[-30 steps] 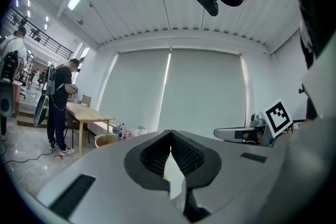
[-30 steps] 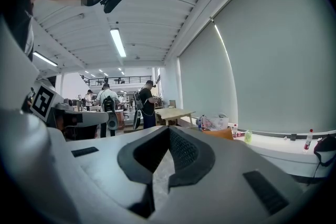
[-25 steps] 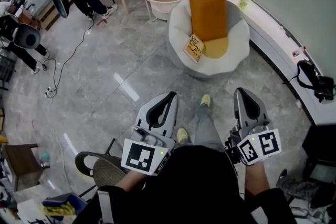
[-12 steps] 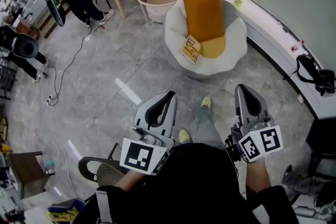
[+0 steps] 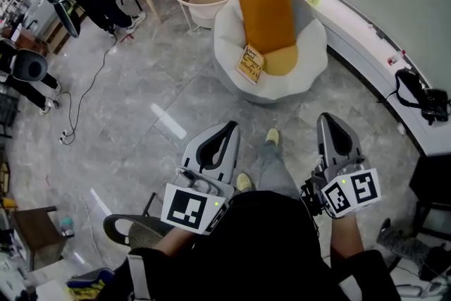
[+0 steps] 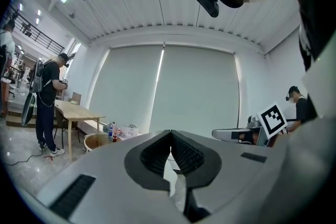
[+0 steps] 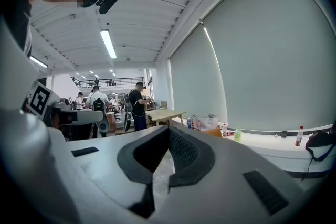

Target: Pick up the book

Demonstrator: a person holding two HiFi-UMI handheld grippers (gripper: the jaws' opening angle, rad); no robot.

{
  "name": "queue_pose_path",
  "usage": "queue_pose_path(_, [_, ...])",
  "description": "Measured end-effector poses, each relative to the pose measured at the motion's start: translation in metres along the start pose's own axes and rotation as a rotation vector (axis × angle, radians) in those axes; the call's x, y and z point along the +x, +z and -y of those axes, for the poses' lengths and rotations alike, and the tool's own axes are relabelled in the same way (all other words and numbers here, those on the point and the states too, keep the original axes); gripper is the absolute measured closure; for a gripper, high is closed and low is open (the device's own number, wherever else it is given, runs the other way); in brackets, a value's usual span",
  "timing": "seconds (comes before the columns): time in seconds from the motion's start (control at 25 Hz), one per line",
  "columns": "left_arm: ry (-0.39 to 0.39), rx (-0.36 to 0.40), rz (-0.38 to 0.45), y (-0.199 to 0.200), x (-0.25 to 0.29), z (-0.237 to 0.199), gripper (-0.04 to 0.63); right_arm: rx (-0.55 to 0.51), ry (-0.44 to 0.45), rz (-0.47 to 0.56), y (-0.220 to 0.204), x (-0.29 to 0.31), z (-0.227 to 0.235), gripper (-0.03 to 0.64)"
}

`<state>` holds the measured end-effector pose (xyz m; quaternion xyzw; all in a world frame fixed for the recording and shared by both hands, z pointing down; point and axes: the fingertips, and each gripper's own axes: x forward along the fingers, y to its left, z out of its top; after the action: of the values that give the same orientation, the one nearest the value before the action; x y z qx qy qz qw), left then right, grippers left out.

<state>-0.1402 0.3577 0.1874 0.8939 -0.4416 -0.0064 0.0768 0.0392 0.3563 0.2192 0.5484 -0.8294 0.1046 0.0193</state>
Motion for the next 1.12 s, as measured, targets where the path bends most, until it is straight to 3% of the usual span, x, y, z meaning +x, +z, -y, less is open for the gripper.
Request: queue_pose_path(1.12, [-0.031,-0.014,-0.084,-0.016,0.108,-0.008,0.583,0.070,-0.032,-0.044,-0.006,0.058,0.089,0.606])
